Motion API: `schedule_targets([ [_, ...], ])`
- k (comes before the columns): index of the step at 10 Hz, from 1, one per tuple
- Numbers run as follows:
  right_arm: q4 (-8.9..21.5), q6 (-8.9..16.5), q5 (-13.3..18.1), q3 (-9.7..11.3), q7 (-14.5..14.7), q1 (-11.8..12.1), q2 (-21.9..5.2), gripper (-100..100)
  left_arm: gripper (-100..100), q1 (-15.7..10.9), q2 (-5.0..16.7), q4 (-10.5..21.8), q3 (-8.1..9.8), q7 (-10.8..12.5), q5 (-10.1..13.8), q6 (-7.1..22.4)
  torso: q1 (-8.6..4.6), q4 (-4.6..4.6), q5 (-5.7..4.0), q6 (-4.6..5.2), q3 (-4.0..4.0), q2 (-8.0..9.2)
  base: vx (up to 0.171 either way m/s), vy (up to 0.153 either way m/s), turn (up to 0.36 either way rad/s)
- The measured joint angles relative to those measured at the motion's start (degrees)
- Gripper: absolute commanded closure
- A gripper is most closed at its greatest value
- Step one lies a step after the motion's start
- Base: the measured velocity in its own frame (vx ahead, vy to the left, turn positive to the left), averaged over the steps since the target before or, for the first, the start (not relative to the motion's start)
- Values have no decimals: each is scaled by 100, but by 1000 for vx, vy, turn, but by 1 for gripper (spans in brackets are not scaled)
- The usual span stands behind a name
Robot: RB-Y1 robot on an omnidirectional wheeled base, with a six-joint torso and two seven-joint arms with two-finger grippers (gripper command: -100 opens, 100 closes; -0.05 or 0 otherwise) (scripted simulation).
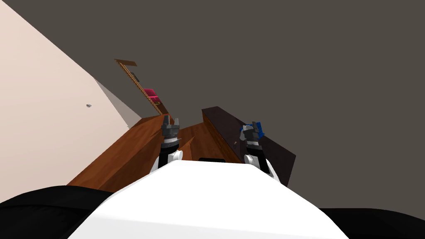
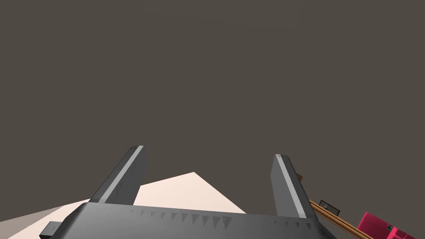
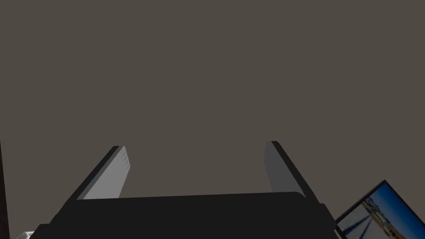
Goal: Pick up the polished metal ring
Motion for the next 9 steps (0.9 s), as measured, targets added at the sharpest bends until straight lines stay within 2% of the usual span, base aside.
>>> schedule_targets([
  [4,242,492,-505,-86,-509,-84,-61,-100,0,0,0,0,0,0,0,0,1,2,1,-1,5,8,38,20,-30],
  [6,510,759,-849,-183,-836,-200,-122,-100,0,0,0,0,0,0,0,0,1,0,0,0,0,-1,52,26,-34],
  [8,632,1007,-1126,-230,-1106,-235,-129,-100,0,0,0,0,0,0,0,0,3,1,1,0,4,6,35,25,-23],
  [9,714,1051,-1216,-234,-1220,-227,-142,-100,0,0,0,0,0,0,0,0,1,2,1,0,5,10,34,18,-30],
])
